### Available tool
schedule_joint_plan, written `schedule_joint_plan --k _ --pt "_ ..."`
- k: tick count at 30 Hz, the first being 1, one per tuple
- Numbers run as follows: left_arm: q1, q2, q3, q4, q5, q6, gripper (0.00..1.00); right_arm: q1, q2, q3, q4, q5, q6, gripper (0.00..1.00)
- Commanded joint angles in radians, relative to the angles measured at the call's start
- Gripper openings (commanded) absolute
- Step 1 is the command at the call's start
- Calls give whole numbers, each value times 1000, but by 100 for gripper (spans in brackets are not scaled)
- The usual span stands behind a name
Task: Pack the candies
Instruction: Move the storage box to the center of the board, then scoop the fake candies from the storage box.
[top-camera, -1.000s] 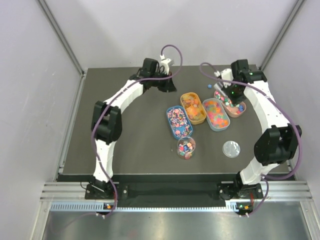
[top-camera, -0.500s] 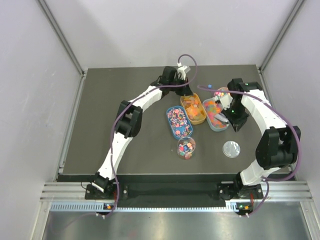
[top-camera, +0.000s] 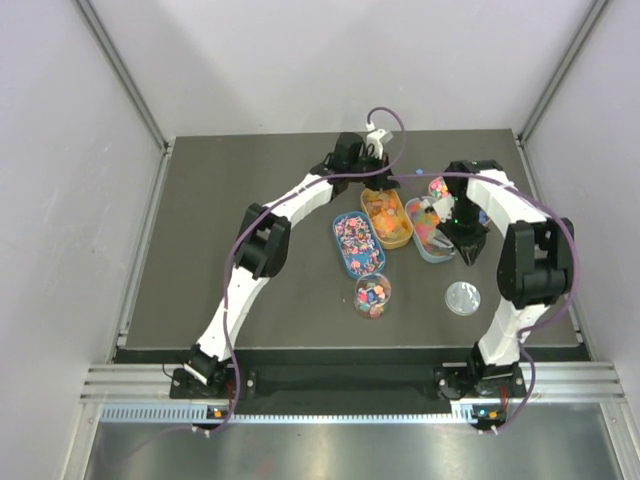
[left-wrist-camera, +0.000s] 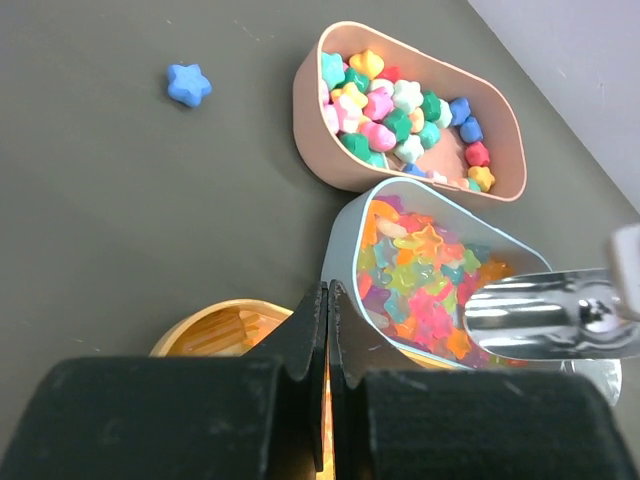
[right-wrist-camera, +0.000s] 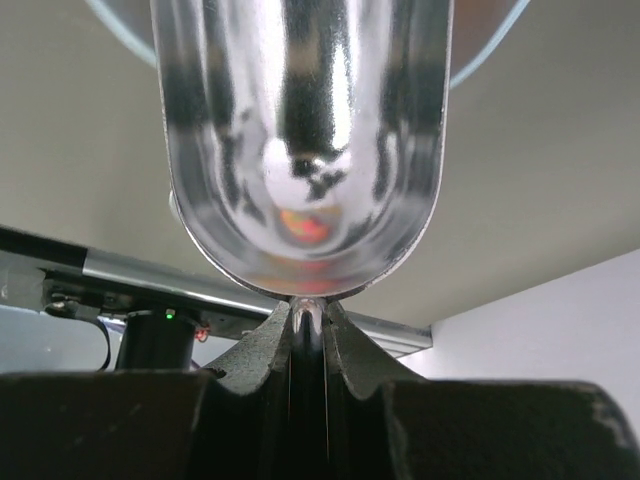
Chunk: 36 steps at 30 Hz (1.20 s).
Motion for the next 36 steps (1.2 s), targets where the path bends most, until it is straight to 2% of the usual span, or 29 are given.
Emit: schedule_joint_plan --k 1,7,18,24,30,36 --pt "1 -14 -12 64 7 -9 0 9 43 79 -12 24 13 0" --pt "-17 47 37 137 -16 9 0 30 107 119 -11 42 21 0" --pt "-59 186 182 130 -21 8 0 71 155 156 3 55 27 0" --pt "-62 203 183 127 2 -2 0 71 204 202 20 44 40 0" --pt "-77 194 163 84 65 -2 0 79 253 237 38 -16 82 0" --pt "-102 183 133 79 86 -6 0 84 246 190 54 -164 130 0"
